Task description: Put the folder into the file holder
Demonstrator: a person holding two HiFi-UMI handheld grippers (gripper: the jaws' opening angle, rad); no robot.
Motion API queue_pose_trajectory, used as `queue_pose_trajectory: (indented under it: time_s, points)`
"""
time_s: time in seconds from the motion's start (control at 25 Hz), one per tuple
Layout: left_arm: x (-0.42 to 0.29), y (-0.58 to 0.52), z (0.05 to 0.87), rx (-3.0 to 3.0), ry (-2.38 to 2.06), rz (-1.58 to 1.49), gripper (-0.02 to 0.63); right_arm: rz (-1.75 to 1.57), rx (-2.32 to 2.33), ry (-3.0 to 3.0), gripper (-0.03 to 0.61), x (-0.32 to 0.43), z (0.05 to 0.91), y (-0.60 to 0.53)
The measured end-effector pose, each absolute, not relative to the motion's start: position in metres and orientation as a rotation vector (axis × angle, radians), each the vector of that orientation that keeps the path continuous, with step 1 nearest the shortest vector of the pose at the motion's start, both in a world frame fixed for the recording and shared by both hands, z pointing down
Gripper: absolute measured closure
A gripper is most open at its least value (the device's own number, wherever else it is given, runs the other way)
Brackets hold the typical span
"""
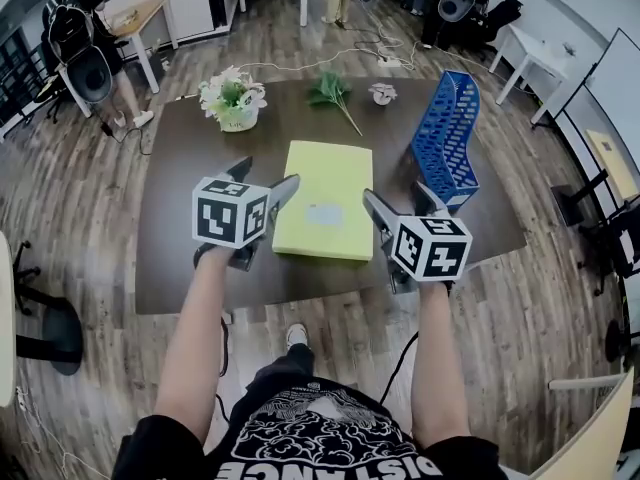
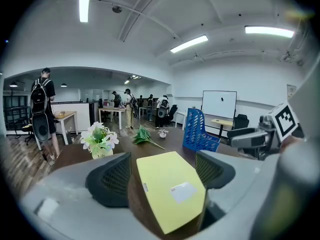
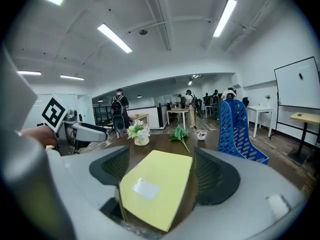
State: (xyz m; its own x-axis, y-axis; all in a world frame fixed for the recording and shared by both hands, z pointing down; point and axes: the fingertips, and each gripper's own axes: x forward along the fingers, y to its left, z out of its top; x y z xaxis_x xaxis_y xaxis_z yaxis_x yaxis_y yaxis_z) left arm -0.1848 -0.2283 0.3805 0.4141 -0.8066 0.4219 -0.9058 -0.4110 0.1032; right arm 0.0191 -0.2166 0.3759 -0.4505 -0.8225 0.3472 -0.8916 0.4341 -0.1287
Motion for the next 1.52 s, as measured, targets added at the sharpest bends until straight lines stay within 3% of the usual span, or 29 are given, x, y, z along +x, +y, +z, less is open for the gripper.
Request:
queue_pose_trajectory:
  time_s: [0.76,1.52]
  points:
    - [-0.197,-0.343,0.404,2.380,-1.349,0.511,0.199,0.494,1.550,-2.351,0.173,0.007,0.399,-0.317]
    - [-0.192,-0.379,0.461,2.314,-1.221,0.584,0.199,0.625,1.532,-2.256,0.175,0.013,0.455,-0.350]
